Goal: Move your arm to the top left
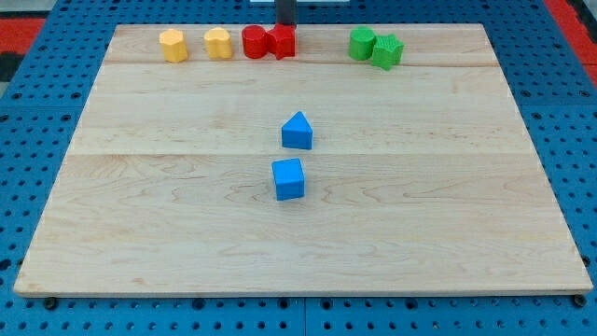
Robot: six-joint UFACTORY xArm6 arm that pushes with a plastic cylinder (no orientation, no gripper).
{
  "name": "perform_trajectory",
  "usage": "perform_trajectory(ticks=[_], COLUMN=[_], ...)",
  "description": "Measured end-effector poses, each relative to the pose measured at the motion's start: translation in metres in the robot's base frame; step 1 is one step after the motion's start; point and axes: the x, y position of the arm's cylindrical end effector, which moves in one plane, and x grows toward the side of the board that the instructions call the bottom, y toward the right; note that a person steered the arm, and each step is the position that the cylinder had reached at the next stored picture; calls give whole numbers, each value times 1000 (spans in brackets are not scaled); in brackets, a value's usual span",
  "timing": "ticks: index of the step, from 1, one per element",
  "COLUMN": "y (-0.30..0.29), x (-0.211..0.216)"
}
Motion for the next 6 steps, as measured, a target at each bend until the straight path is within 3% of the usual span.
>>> perform_trajectory(ticks=[2,3,5,6], y=[70,69,37,-36], x=[1,21,84,87])
